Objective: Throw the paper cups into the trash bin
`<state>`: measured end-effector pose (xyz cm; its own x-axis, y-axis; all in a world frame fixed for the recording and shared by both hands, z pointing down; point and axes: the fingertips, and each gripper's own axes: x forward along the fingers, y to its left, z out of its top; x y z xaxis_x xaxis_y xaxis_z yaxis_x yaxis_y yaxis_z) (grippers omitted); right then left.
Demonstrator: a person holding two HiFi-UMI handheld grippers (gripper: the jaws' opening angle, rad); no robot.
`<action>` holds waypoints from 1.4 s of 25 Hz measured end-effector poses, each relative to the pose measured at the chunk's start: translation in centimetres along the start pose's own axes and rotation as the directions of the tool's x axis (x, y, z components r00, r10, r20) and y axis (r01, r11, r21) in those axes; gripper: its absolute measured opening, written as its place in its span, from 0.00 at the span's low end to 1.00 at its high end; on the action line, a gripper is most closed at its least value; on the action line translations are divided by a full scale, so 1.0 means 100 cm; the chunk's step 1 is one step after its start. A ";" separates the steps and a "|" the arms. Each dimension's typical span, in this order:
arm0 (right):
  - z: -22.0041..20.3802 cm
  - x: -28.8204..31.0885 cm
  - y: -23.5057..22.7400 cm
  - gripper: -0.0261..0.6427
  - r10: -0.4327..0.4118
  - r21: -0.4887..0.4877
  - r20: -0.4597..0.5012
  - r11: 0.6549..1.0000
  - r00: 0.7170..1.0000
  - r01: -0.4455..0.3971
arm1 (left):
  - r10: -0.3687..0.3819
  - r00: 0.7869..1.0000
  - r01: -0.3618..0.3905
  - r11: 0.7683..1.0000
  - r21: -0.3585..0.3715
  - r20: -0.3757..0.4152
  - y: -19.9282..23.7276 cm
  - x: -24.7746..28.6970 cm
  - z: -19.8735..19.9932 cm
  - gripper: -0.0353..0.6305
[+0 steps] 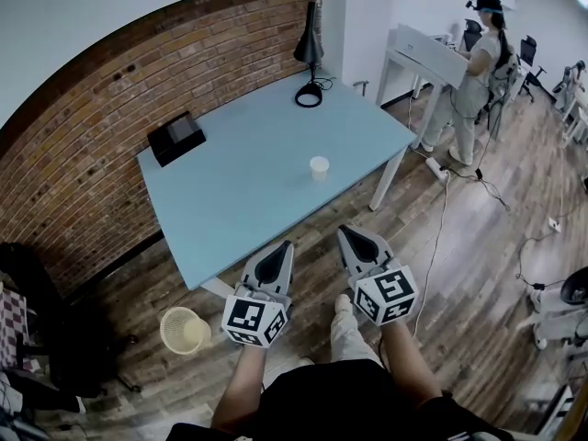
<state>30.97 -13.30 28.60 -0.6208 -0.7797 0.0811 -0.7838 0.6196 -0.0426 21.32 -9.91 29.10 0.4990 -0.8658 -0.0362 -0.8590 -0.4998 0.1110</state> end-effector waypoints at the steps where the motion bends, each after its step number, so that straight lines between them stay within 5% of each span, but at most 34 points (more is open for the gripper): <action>1: 0.001 0.004 -0.006 0.05 0.001 -0.002 0.001 1.000 1.000 -0.001 | -0.001 1.000 0.001 1.000 0.001 0.002 0.002 0.006 0.000 0.06; 35: 0.007 0.151 -0.232 0.05 0.091 0.062 -0.044 0.994 0.995 -0.089 | 0.132 0.989 -0.132 0.991 0.004 -0.073 0.055 0.258 -0.020 0.06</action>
<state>39.79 -39.55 30.09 -0.6885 -0.7152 0.1202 -0.7252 0.6795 -0.1112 29.71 -34.89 30.72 0.3887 -0.9200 0.0513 -0.9177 -0.3815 0.1106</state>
